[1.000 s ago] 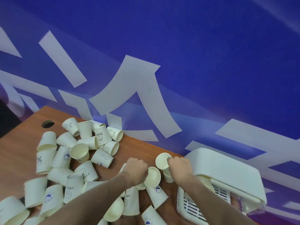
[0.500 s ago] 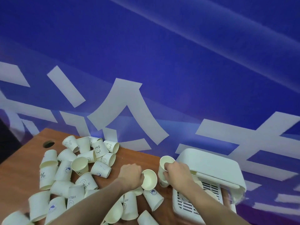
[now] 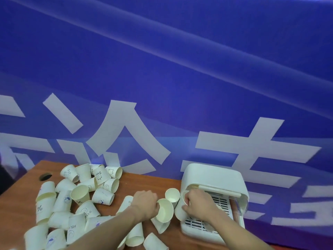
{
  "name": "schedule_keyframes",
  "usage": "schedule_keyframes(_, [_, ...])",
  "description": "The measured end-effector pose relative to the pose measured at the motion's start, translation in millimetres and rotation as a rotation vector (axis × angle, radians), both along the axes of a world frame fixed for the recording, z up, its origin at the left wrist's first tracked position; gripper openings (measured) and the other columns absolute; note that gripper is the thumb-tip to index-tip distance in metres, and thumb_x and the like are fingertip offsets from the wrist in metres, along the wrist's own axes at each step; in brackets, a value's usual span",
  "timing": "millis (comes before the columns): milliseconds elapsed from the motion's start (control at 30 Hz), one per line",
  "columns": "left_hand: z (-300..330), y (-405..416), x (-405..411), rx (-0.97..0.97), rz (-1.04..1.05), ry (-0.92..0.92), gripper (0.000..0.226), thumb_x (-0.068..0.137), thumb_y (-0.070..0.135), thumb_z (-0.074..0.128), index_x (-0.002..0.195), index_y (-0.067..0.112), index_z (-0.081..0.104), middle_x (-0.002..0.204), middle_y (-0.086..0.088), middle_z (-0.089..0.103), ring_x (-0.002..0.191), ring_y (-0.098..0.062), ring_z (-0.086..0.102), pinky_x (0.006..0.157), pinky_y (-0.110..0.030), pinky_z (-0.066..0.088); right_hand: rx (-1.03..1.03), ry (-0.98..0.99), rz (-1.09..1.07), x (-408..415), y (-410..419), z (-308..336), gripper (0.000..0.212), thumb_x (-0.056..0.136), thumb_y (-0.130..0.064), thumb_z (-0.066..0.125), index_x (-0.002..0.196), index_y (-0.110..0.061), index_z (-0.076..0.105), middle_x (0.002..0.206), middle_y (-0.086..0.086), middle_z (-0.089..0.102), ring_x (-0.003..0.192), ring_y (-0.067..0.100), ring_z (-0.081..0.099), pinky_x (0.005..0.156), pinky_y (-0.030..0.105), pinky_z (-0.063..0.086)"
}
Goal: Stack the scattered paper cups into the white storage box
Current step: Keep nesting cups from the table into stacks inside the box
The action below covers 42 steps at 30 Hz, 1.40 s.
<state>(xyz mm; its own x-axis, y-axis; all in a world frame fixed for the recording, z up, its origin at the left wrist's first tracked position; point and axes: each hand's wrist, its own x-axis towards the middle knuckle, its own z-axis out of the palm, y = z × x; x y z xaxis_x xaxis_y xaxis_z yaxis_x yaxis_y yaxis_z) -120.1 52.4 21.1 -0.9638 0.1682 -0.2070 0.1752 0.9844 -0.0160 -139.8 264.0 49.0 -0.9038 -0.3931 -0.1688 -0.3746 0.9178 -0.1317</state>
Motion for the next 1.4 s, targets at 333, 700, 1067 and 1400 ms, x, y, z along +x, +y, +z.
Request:
schedule_keyframes(333, [-2.2, 56.8, 8.1, -0.004, -0.044, -0.050, 0.036, 0.090, 0.038, 0.039, 0.099, 0.016, 0.065, 0.102, -0.007, 0.068, 0.092, -0.030, 0.064, 0.074, -0.035, 0.046, -0.015, -0.064, -0.157, 21.3, 70.6, 1.6, 0.016, 0.081, -0.036, 0.059, 0.072, -0.023, 0.053, 0.088, 0.000, 0.059, 0.078, 0.022, 0.055, 0.067, 0.029, 0.040])
schedule_keyframes(700, [8.3, 126.2, -5.9, 0.138, 0.021, -0.081, 0.033, 0.091, 0.038, 0.042, 0.097, 0.015, 0.065, 0.106, -0.008, 0.067, 0.098, -0.029, 0.064, 0.077, -0.032, 0.047, -0.036, -0.039, -0.339, 26.9, 153.1, 16.2, 0.026, 0.085, -0.032, 0.057, 0.065, -0.025, 0.041, 0.084, -0.005, 0.054, 0.077, 0.019, 0.053, 0.065, 0.029, 0.039])
schedule_keyframes(1067, [6.3, 182.3, -21.4, 0.218, -0.039, 0.037, 0.032, 0.094, 0.037, 0.040, 0.093, 0.017, 0.065, 0.105, -0.009, 0.066, 0.105, -0.027, 0.057, 0.079, -0.035, 0.046, -0.054, -0.039, -0.422, 24.8, 199.0, 12.1, 0.021, 0.086, -0.032, 0.058, 0.071, -0.025, 0.046, 0.084, -0.004, 0.057, 0.077, 0.019, 0.053, 0.069, 0.029, 0.042])
schedule_keyframes(1400, [-6.3, 195.8, -28.9, 0.192, 0.018, -0.060, 0.030, 0.093, 0.036, 0.040, 0.088, 0.017, 0.064, 0.100, -0.007, 0.069, 0.093, -0.027, 0.064, 0.074, -0.032, 0.045, -0.068, -0.078, -0.417, 13.0, 213.9, -1.6, 0.031, 0.088, -0.032, 0.059, 0.065, -0.026, 0.038, 0.087, -0.004, 0.055, 0.079, 0.018, 0.051, 0.071, 0.028, 0.039])
